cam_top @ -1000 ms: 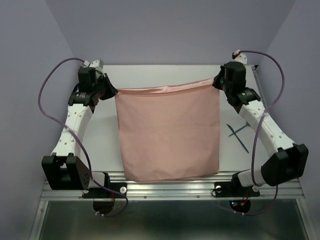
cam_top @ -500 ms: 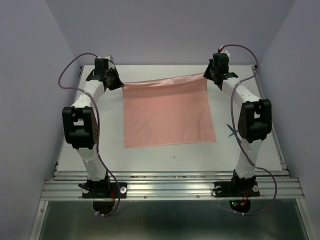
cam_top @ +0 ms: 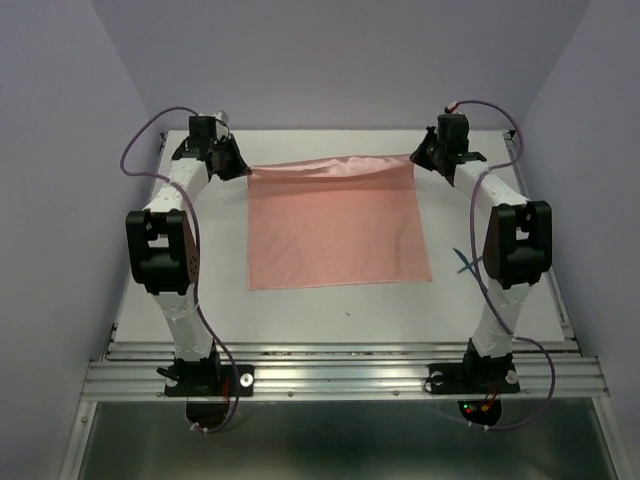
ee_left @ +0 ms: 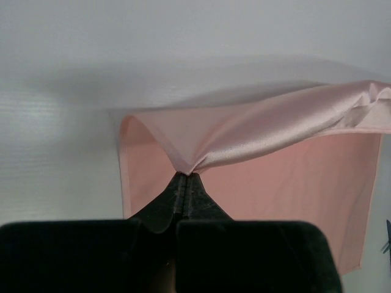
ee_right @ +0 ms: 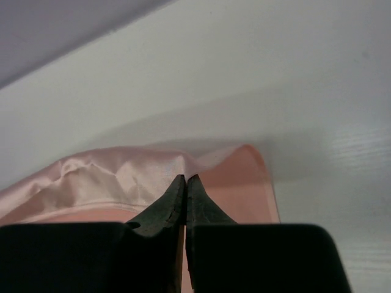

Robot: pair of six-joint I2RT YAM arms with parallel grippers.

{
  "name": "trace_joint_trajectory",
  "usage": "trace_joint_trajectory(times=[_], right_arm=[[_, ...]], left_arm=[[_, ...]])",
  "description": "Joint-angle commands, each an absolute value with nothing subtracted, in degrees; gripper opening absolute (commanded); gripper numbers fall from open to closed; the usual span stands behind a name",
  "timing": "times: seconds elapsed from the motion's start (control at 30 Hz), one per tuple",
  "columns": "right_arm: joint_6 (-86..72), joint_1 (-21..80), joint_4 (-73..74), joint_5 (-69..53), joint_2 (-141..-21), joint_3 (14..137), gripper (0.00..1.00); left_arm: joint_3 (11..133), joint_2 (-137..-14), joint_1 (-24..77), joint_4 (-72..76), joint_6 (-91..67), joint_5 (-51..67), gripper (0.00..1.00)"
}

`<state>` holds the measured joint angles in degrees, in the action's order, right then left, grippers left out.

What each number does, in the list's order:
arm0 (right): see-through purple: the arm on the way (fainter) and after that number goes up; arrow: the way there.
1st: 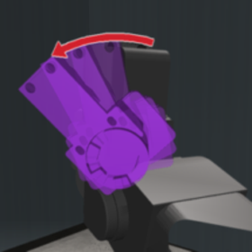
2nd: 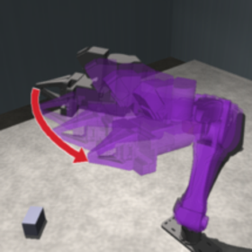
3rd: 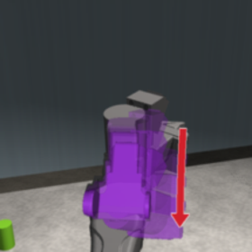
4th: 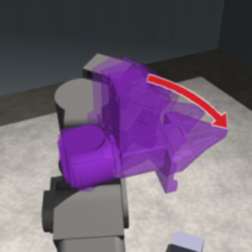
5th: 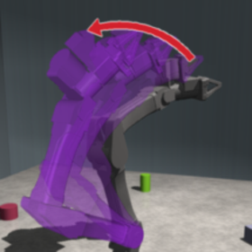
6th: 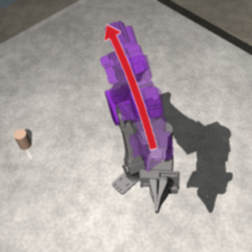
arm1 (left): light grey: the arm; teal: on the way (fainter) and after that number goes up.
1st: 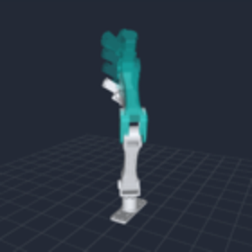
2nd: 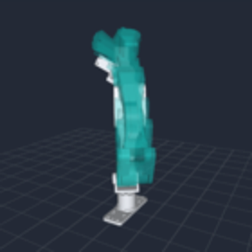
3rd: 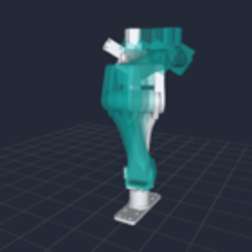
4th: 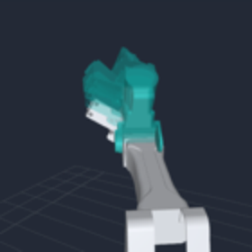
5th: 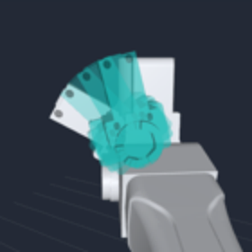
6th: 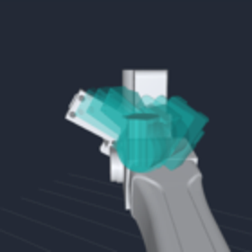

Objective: Fold the napkin into a case and place the utensils inside
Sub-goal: Flatten out the napkin at the center of the board.

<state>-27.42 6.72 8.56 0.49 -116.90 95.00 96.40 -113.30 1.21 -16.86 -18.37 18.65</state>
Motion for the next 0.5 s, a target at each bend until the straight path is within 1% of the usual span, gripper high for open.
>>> trace_joint_trajectory(times=[0.0, 0.1, 0.13, 0.27, 0.47], right_arm=[[-31.63, 6.77, 8.09, -3.86, -106.45, 87.47, 0.01], [-33.57, 6.77, 8.17, -5.09, -98.9, 78.16, 0.01], [-33.92, 6.77, 8.52, -5.62, -96.96, 75.87, 0.01], [-34.01, 6.77, 10.63, -4.83, -86.08, 63.84, 0.01], [-35.24, 6.77, 13.8, -6.24, -76.3, 52.48, 0.01]], left_arm=[[88.44, -104.07, 0.79, -18.01, -18.54, 21.27, 0.0], [79.92, -98.98, 0.88, -18.37, -18.98, 21.97, 0.0], [75.37, -95.92, 0.88, -17.76, -19.59, 22.15, 0.0], [66.12, -87.99, 0.88, -16.96, -19.95, 21.8, 0.0], [57.67, -80.17, 0.97, -19.51, -20.3, 21.97, 0.0]])
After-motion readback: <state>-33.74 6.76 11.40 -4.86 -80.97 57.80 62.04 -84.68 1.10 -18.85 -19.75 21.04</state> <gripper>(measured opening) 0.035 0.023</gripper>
